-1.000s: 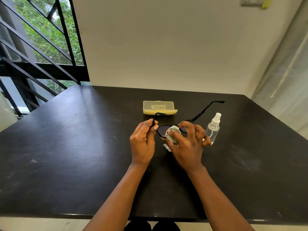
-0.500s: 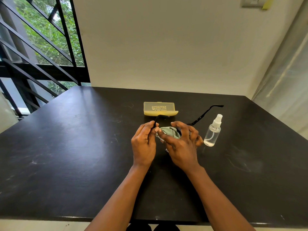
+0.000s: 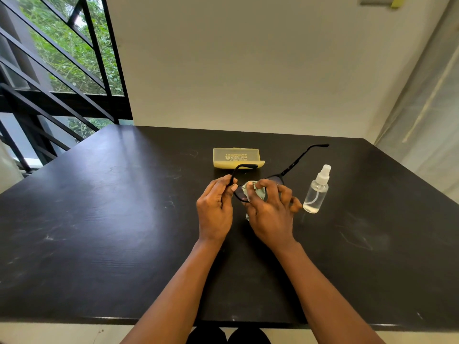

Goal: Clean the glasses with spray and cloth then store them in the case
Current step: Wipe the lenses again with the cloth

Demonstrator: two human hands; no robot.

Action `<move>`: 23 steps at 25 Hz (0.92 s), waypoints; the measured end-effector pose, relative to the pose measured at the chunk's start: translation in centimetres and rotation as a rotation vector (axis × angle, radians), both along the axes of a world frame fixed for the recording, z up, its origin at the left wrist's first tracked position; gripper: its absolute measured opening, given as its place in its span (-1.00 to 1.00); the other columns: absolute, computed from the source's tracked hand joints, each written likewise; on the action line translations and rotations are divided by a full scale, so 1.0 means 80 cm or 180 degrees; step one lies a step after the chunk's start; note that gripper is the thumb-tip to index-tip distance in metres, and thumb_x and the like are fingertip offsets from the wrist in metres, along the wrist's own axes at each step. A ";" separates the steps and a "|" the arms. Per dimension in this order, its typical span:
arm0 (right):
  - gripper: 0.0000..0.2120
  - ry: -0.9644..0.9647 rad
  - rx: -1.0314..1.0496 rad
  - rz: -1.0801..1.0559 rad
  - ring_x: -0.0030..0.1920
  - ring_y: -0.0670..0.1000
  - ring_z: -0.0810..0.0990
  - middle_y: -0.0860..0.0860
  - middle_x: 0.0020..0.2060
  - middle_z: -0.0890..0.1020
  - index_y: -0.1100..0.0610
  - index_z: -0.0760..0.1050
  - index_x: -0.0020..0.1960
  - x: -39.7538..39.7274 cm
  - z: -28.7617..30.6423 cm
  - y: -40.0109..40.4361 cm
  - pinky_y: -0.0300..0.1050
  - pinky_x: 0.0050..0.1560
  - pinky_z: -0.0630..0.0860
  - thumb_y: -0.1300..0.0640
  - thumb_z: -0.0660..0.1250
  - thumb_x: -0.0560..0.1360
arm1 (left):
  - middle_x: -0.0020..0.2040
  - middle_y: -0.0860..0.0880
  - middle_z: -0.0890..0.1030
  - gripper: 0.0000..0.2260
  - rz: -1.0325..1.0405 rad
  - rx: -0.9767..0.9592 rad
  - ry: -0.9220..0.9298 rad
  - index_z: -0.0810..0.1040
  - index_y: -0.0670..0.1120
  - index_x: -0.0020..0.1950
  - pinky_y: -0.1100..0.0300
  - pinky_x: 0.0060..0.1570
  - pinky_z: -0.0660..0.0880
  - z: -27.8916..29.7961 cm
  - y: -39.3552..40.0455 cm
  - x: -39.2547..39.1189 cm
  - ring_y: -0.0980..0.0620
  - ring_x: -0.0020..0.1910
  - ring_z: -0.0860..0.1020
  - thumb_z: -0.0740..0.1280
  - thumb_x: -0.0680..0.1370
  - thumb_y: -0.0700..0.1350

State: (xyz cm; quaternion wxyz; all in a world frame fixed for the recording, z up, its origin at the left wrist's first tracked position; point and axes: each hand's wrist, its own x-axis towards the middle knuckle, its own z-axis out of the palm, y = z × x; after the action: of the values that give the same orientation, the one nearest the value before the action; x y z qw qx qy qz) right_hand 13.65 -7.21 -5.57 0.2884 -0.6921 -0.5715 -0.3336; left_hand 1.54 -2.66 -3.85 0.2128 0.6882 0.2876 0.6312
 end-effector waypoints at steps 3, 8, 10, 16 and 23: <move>-0.61 0.0110 -0.0183 0.0227 0.08 0.12 0.27 -0.04 0.13 0.33 -0.14 0.49 0.18 0.003 -0.002 0.004 0.13 -0.17 0.40 -0.01 0.30 0.35 | -0.02 0.02 0.55 -0.79 0.0019 0.0019 0.0012 0.56 -0.27 0.11 0.53 0.01 0.44 0.001 -0.001 0.000 0.26 0.04 0.50 0.32 0.48 -0.34; -0.81 0.0331 0.0093 0.0623 0.07 0.12 0.30 -0.03 0.00 0.54 -0.09 0.57 -0.03 0.006 0.001 0.000 0.20 -0.18 0.44 0.04 0.35 0.37 | -0.03 0.00 0.55 -0.79 0.0000 -0.0014 -0.0095 0.56 -0.26 0.11 0.51 0.00 0.45 0.002 0.001 0.000 0.25 0.03 0.51 0.32 0.48 -0.35; -0.85 0.0273 0.0220 0.0522 0.06 0.10 0.30 -0.05 -0.01 0.51 -0.02 0.59 -0.11 0.007 0.003 -0.005 0.20 -0.19 0.46 0.04 0.44 0.32 | -0.03 0.00 0.55 -0.79 0.0022 0.0018 -0.0066 0.57 -0.27 0.10 0.52 0.01 0.44 0.002 0.002 0.000 0.24 0.03 0.50 0.32 0.48 -0.36; -0.62 0.0072 0.0166 0.0144 0.07 0.11 0.29 -0.02 0.11 0.35 -0.04 0.59 0.09 0.006 0.000 -0.005 0.05 -0.14 0.34 0.02 0.51 0.28 | -0.01 0.00 0.55 -0.78 0.0018 0.0048 -0.0060 0.56 -0.26 0.11 0.52 0.01 0.44 0.002 0.002 0.000 0.26 0.05 0.49 0.33 0.47 -0.36; -0.56 0.0159 -0.0142 0.0688 0.08 0.14 0.26 -0.02 0.15 0.33 -0.18 0.47 0.19 0.004 0.000 -0.002 0.18 -0.20 0.48 0.11 0.38 0.35 | -0.03 -0.01 0.55 -0.79 0.0112 0.0036 -0.0149 0.57 -0.28 0.10 0.53 -0.01 0.45 0.003 0.004 -0.003 0.25 0.03 0.51 0.33 0.47 -0.35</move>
State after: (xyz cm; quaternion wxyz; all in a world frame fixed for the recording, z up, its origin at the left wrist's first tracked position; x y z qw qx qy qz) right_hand 13.94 -7.37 -5.57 0.3213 -0.6408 -0.6427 -0.2703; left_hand 1.32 -2.36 -3.63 0.2044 0.6692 0.2910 0.6524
